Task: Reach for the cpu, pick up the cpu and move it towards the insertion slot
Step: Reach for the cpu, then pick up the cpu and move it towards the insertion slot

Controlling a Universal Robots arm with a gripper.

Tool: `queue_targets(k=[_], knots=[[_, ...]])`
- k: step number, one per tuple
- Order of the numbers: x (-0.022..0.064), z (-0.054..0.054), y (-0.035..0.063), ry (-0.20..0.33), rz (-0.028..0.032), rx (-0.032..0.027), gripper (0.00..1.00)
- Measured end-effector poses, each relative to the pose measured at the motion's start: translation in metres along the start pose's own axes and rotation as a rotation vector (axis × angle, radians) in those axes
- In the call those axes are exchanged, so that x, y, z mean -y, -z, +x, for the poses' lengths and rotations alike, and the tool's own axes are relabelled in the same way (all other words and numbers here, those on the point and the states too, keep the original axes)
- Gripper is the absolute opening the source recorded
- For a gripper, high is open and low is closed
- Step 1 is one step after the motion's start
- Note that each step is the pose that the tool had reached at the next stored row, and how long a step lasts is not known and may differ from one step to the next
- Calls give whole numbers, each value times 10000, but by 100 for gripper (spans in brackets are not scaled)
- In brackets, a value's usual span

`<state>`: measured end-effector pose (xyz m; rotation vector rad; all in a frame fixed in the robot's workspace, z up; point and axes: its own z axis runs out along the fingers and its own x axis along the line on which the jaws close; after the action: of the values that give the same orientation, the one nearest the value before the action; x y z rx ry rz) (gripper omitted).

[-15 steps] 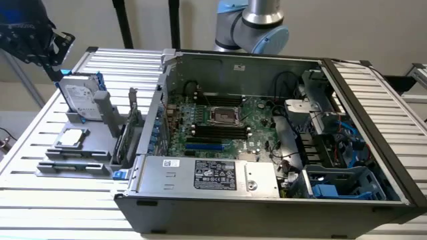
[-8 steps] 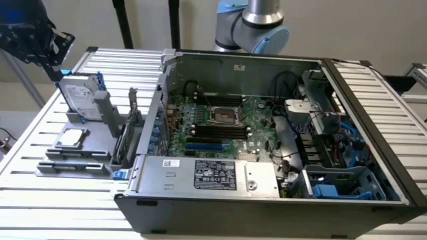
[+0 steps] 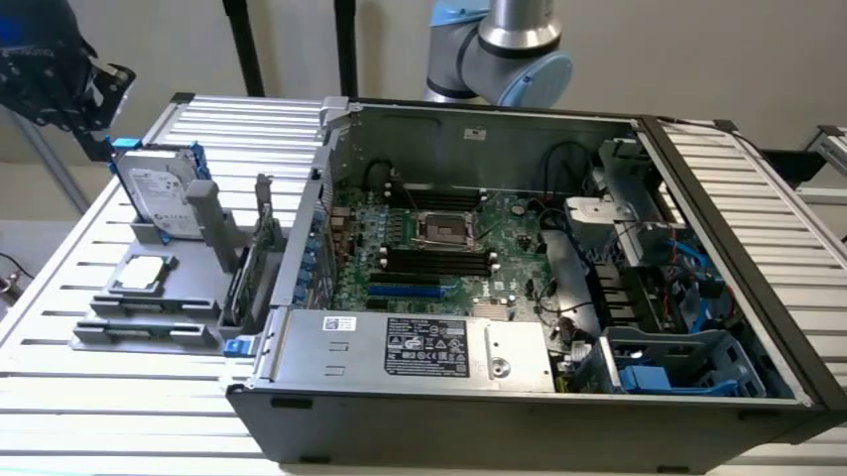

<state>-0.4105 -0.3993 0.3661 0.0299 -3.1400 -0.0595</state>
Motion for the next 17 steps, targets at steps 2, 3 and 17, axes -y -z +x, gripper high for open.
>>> queue_targets(k=[2, 3, 17], knots=[[-9, 67, -12, 1, 5, 0, 11], [-15, 99, -18, 1, 9, 0, 11], [-27, 218, -42, 0, 21, 0, 11]])
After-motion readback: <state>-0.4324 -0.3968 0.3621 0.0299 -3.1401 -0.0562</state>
